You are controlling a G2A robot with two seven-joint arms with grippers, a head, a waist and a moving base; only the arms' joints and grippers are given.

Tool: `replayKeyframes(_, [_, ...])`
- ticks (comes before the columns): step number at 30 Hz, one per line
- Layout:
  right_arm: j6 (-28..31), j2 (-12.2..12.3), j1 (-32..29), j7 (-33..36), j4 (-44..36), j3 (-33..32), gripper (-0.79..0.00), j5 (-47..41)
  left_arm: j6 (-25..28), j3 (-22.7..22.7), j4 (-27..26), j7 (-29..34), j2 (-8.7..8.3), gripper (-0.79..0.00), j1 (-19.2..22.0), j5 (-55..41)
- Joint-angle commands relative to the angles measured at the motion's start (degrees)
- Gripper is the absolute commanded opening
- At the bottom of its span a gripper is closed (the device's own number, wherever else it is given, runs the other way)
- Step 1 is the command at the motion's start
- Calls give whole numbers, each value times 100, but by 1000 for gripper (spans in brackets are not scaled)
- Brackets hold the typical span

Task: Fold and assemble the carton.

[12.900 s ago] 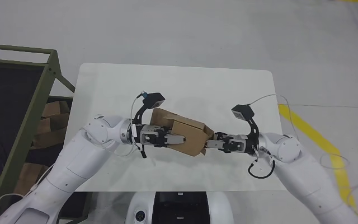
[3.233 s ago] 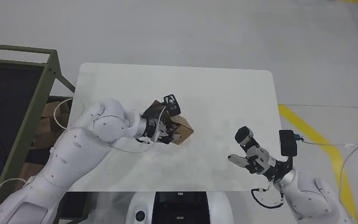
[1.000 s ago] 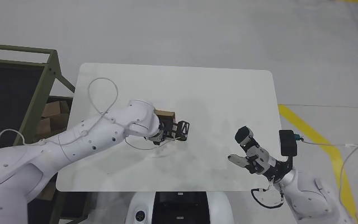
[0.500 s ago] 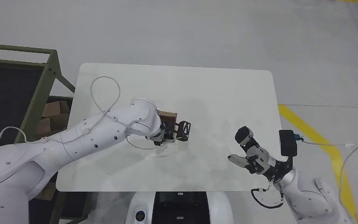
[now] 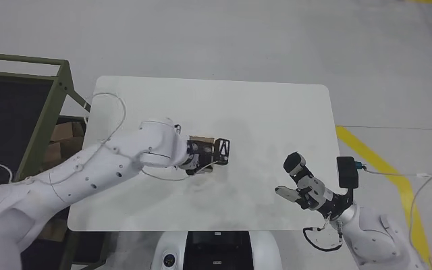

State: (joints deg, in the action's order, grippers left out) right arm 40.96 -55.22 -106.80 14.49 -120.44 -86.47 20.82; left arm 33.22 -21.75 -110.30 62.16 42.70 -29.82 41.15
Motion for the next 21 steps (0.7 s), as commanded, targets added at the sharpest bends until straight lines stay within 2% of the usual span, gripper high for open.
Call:
replayKeyframes(1, [0, 0, 0, 0, 0, 0, 0, 0, -172, -280, -368, -33, -214, -179, -216, 88])
replayKeyframes(5, [0, 0, 0, 0, 0, 0, 0, 0, -420, -911, -1095, -307, -656, -157, -764, 366])
replayKeyframes(8, [-97, -4, 21, 3, -2, 8, 0, 39, -526, -1501, -1456, -809, -1016, -117, -1308, 514])
replayKeyframes(9, [-176, -7, 42, 51, -31, 36, 0, 118, -480, -1713, -1504, -1032, -1137, -46, -1502, 504])
replayKeyframes(12, [-502, -17, 88, 198, -144, 119, 0, 462, -352, -2393, -1431, -1830, -1485, -22, -2119, 399])
replayKeyframes(16, [-1061, -30, 187, 557, -364, 336, 0, 1157, 100, -3254, -1119, -3097, -1898, 0, -3022, 247])
replayKeyframes(21, [-1587, -63, 429, 1012, -570, 859, 0, 1972, 458, -4159, -537, -4776, -2299, 0, -4262, 230])
